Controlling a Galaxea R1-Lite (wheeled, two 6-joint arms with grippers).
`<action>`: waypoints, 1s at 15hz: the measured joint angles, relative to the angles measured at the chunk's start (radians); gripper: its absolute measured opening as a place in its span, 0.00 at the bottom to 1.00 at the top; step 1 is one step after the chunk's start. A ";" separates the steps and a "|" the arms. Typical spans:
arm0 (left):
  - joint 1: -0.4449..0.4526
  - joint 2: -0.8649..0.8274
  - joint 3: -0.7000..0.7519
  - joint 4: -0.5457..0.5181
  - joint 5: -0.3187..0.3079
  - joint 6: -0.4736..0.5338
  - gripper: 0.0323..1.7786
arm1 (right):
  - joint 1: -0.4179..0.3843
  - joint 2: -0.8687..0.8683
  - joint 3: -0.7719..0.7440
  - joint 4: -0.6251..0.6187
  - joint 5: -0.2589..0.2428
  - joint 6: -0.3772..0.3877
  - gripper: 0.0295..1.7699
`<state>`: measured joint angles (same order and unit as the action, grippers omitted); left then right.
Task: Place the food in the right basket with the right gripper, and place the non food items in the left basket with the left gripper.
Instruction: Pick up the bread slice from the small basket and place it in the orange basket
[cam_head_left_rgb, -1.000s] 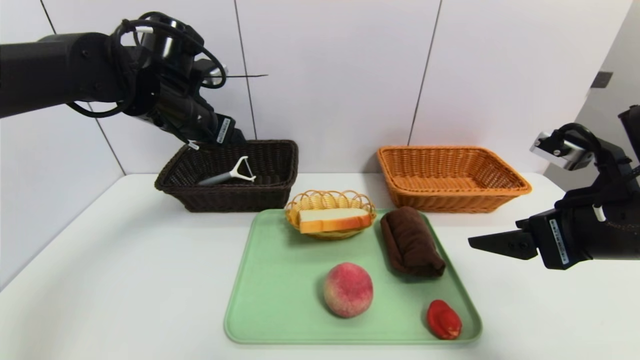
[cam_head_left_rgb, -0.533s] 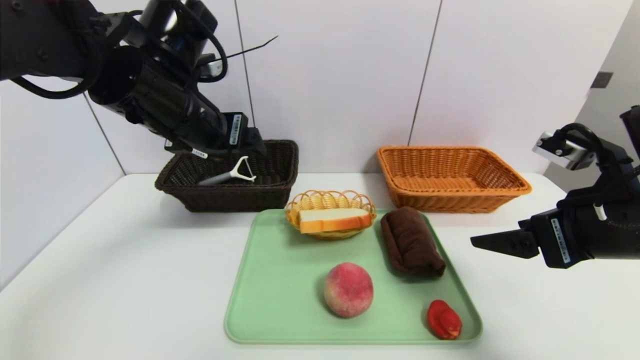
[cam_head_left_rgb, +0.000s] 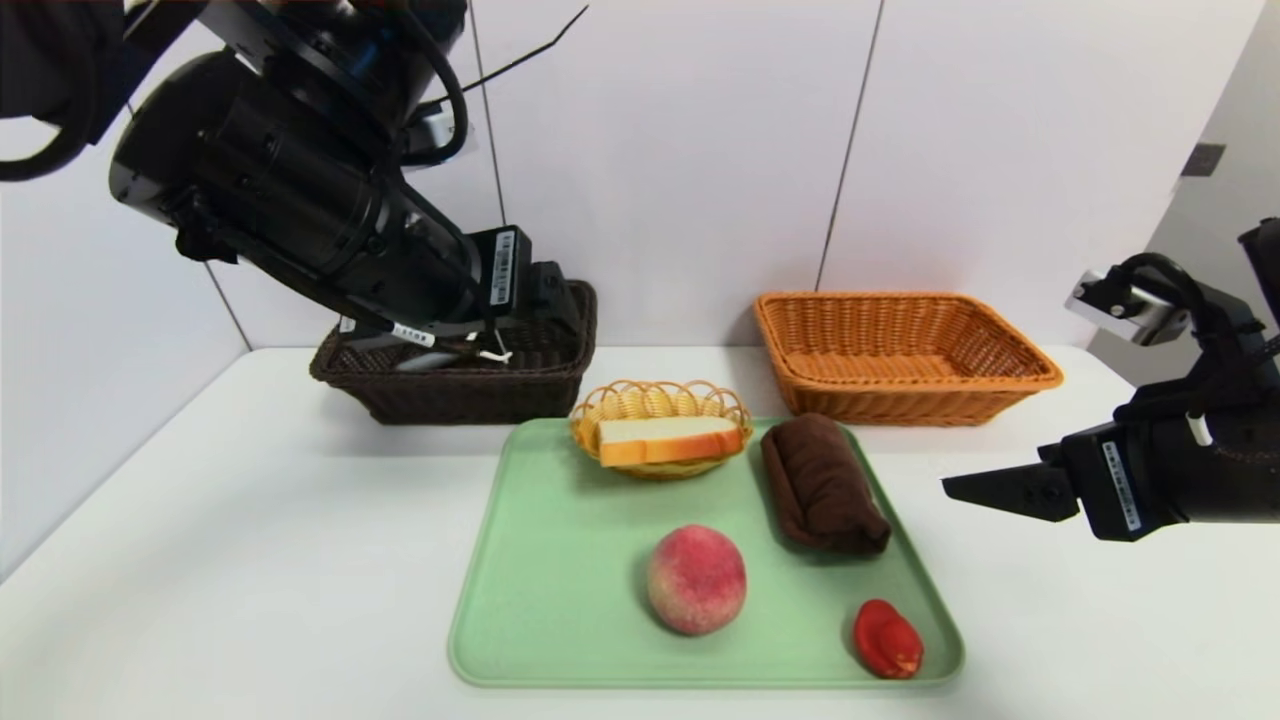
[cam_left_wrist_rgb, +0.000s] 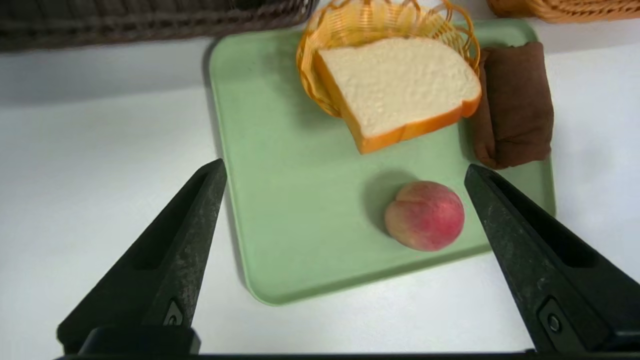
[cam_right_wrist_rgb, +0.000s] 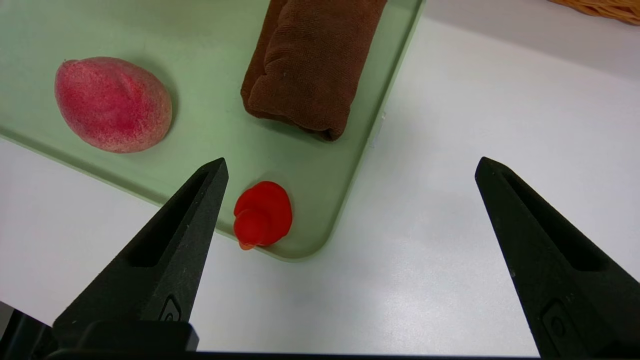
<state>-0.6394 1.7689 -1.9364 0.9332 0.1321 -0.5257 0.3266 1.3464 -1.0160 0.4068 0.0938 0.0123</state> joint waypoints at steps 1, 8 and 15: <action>-0.013 -0.003 0.011 0.023 0.000 -0.025 0.95 | 0.000 0.000 -0.001 0.000 0.000 0.000 0.97; -0.045 -0.081 0.181 0.029 0.000 -0.037 0.95 | 0.103 0.023 -0.037 -0.003 0.000 -0.078 0.97; -0.047 -0.174 0.279 0.026 -0.001 0.031 0.95 | 0.215 0.137 -0.084 -0.221 -0.007 -0.416 0.97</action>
<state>-0.6860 1.5953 -1.6579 0.9591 0.1306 -0.4945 0.5417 1.4830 -1.1002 0.1860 0.0866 -0.4040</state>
